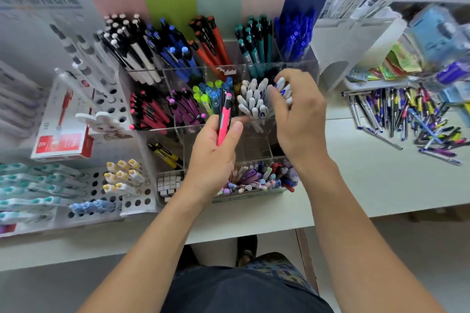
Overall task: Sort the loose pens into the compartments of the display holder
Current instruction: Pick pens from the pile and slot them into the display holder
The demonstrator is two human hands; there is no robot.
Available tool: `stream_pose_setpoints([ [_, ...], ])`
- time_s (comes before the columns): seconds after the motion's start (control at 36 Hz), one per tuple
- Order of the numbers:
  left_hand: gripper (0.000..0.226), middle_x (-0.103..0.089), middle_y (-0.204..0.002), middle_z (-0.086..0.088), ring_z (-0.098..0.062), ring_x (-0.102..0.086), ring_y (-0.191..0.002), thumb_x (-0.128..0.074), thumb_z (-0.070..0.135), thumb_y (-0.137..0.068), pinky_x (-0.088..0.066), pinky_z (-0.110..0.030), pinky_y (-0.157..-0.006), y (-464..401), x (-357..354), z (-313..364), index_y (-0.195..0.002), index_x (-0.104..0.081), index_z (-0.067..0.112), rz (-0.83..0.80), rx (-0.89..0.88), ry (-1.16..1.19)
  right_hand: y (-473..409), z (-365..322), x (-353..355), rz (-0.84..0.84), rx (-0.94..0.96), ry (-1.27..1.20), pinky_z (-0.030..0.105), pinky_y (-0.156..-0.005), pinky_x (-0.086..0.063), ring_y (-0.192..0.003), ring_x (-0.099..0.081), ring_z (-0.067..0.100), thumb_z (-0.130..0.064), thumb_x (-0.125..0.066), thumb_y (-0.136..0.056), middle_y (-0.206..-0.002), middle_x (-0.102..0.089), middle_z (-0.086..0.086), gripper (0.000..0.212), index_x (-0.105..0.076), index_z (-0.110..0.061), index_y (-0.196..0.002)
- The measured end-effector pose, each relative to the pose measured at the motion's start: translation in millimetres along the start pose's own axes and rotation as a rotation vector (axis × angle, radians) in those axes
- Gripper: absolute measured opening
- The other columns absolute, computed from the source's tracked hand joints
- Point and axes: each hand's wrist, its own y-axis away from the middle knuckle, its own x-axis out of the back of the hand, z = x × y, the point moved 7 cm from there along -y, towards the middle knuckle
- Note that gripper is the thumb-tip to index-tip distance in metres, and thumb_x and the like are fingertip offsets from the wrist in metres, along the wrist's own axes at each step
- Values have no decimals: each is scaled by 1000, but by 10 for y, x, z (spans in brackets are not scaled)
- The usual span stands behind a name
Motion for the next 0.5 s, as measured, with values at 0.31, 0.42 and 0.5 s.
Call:
stream_pose_setpoints([
  [0.31, 9, -41, -53, -5, -10, -38, -41, -49, 30, -105, -36, -21, -44, 67, -103, 73, -110, -54, 25, -31, -15, 70, 308, -52, -233, -11, 121, 79, 30, -101, -43, -116, -54, 26, -12, -46, -108, -141, -51, 17, 42, -49, -3, -148],
  [0.42, 23, -57, -82, 3, -11, -37, -45, -52, 27, -104, -31, -21, -43, 30, -77, -29, -126, -59, 29, -96, 74, 158, 397, -25, -285, -48, 147, 210, 33, -103, -40, -114, -49, 27, -32, -44, -109, -157, -46, 5, 47, -47, -12, -152],
  [0.5, 6, -69, -108, 9, -9, -32, -42, -52, 15, -104, -26, -19, -40, 61, -25, -17, -104, -54, 9, -152, 147, 267, 365, -20, -279, -72, 152, 319, 37, -94, -45, -112, -48, 26, -41, -40, -109, -160, -41, -4, 50, -44, -18, -154],
])
